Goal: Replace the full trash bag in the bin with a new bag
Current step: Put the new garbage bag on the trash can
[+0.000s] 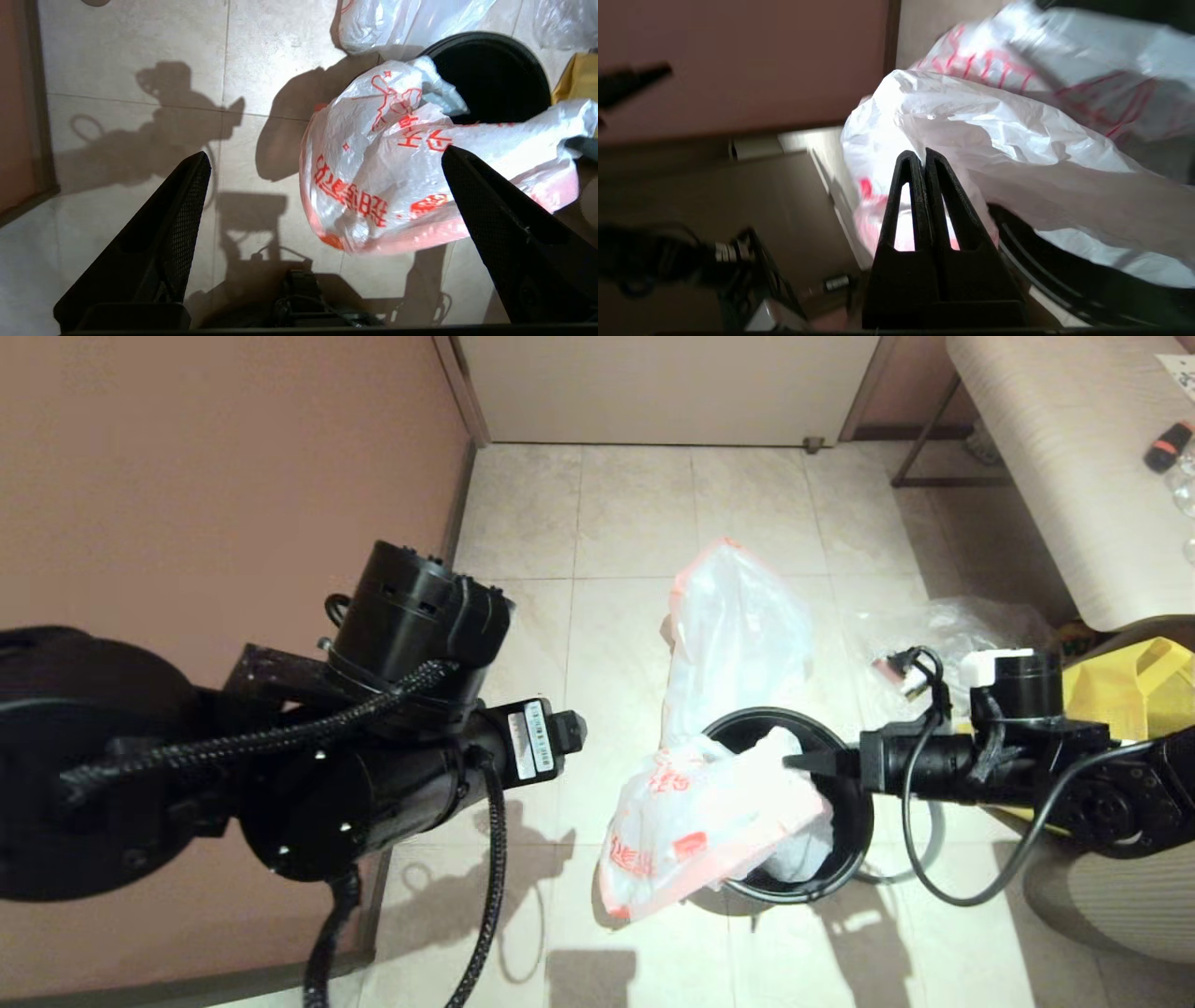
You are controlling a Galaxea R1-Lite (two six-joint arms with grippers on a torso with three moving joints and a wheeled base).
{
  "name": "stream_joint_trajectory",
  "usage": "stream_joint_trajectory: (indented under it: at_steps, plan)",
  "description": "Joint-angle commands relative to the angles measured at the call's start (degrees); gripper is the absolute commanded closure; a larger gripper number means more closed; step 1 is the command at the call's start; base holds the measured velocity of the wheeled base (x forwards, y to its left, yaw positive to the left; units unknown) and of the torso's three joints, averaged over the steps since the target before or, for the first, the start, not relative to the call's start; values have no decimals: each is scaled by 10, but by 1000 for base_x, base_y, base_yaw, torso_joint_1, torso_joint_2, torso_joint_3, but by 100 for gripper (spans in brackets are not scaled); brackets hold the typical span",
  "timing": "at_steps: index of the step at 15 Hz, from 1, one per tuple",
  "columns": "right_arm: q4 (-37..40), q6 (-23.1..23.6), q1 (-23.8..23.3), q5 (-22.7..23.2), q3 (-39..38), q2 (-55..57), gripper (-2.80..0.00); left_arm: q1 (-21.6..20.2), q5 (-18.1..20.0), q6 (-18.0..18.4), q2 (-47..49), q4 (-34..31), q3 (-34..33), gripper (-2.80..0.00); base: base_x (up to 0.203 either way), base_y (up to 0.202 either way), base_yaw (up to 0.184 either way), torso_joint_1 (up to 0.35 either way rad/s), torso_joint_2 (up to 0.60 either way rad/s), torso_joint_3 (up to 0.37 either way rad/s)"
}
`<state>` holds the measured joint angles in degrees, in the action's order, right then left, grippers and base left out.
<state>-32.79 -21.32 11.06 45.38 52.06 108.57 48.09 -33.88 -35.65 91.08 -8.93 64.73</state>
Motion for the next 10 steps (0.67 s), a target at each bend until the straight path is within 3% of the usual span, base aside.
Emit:
stream_joint_trajectory:
  at_steps: [1, 5, 7, 10]
  plan:
    - [0, -35, -17, -10, 35, 8, 0, 0, -4, -5, 26, 37, -17, -280, 0, 0, 0, 0, 0, 0]
    - [78, -66, -46, -100, 94, 61, 0, 4, -19, -10, 100, 84, -17, -280, 0, 0, 0, 0, 0, 0]
    - [113, -75, -46, -156, 126, 80, 0, 10, -19, 12, 118, 129, -14, -280, 0, 0, 0, 0, 0, 0]
    - [131, -146, -56, -186, 188, 85, 0, 16, -6, 42, 133, 135, -25, -280, 0, 0, 0, 0, 0, 0]
